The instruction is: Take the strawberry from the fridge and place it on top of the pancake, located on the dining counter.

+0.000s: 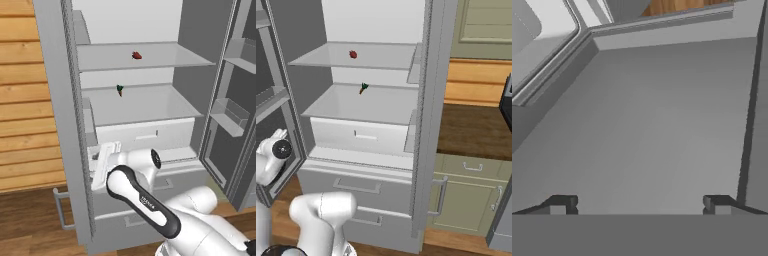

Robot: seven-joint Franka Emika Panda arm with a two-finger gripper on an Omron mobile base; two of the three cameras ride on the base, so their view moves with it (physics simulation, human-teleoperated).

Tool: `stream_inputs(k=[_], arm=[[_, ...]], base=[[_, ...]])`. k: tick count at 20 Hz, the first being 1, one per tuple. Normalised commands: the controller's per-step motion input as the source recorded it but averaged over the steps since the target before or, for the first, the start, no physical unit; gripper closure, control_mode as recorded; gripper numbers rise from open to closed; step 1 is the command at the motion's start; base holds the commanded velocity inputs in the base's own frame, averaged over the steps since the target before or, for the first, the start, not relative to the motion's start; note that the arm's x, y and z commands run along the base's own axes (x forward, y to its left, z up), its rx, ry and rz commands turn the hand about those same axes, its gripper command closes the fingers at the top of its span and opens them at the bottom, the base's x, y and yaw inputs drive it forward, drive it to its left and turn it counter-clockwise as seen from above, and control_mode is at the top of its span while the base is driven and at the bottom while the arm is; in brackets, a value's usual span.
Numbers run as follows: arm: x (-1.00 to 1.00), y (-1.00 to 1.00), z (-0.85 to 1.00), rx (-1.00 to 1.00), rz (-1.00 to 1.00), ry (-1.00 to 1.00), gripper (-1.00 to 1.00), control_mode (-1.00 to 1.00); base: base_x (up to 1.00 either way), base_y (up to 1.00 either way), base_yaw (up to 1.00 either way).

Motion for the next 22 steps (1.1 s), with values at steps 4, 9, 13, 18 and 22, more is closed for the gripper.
stream_inputs(k=[4,9,13,18,22], arm=[[0.23,-0.94,0.06,-0.04,-0.02,0.16,-1.00,-1.00],[0.51,-1.00,0.00,-0.32,0.16,0.06,-1.00,-1.00],[0.44,-0.88,-0.07,-0.52,0.48,0.00,-1.00,-1.00],[0.07,-0.72,-0.01,-0.44,0.60,-0.10,-1.00,-1.00],[0.00,-0.15,0.00,-0.40,0.85,-0.22,-1.00,-1.00]], base=[[0.00,0.00,0.00],[0.00,0.00,0.00],[0.00,0.00,0.00],[0.00,0.00,0.00],[0.00,0.00,0.00]])
